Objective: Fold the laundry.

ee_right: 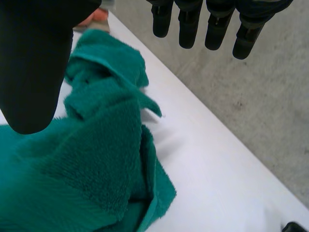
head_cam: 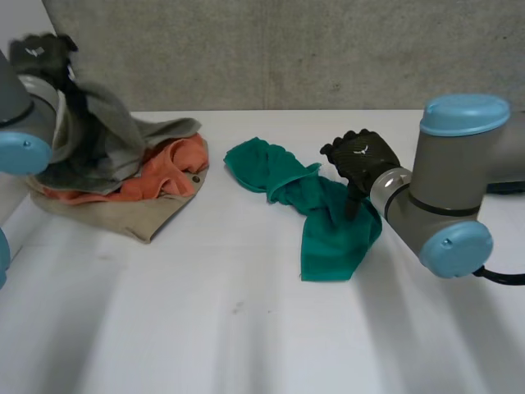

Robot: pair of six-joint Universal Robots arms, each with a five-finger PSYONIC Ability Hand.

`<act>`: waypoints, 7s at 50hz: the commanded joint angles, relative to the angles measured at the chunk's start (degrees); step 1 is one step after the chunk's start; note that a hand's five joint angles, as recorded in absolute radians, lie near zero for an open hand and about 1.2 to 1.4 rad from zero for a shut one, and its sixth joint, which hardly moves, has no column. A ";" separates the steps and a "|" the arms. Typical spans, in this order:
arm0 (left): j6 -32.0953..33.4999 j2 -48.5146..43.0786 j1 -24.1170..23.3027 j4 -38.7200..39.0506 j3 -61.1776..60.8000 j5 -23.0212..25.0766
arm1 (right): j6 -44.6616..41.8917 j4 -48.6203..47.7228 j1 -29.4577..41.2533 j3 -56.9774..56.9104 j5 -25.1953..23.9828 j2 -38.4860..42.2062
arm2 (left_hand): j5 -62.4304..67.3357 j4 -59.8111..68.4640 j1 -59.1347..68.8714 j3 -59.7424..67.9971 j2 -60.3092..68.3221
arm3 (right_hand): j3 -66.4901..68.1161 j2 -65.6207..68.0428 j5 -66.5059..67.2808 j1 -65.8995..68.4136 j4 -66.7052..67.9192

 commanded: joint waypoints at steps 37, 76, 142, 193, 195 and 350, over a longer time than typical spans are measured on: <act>26.85 6.27 -8.02 10.52 -30.17 14.03 | 7.46 -2.89 0.69 7.66 -7.70 -17.40 | -8.56 -8.56 -7.58 -9.20 -8.69 | 68.08 67.95 67.21 67.60 67.79; 31.57 -16.45 1.82 -4.24 11.02 -1.02 | -0.73 -3.06 -2.66 15.49 -7.97 -18.90 | 6.73 6.73 7.71 6.09 6.61 | 68.08 67.95 67.21 67.60 67.79; 27.05 -9.66 0.50 -2.58 -4.82 -3.82 | -3.10 -5.35 -2.13 18.48 -7.97 -17.76 | 2.27 2.27 3.25 1.63 2.14 | 68.08 67.95 67.21 67.60 67.79; -20.86 23.03 -25.17 -1.26 -44.64 9.91 | 2.88 2.39 -3.18 12.68 -15.44 -21.63 | 61.44 61.44 62.42 60.80 61.31 | 68.08 67.95 67.21 67.60 67.79; -20.25 25.49 -24.20 -1.35 -46.05 9.29 | 2.27 2.48 -3.71 12.07 -15.70 -20.05 | 61.44 61.44 62.42 60.80 61.31 | 68.08 67.95 67.21 67.60 67.79; 27.10 22.98 -20.86 -0.56 -42.03 14.79 | -10.04 -12.73 -8.46 24.10 -8.41 -12.22 | -3.66 -3.66 -2.67 -4.30 -3.78 | 68.08 67.95 67.21 67.60 67.79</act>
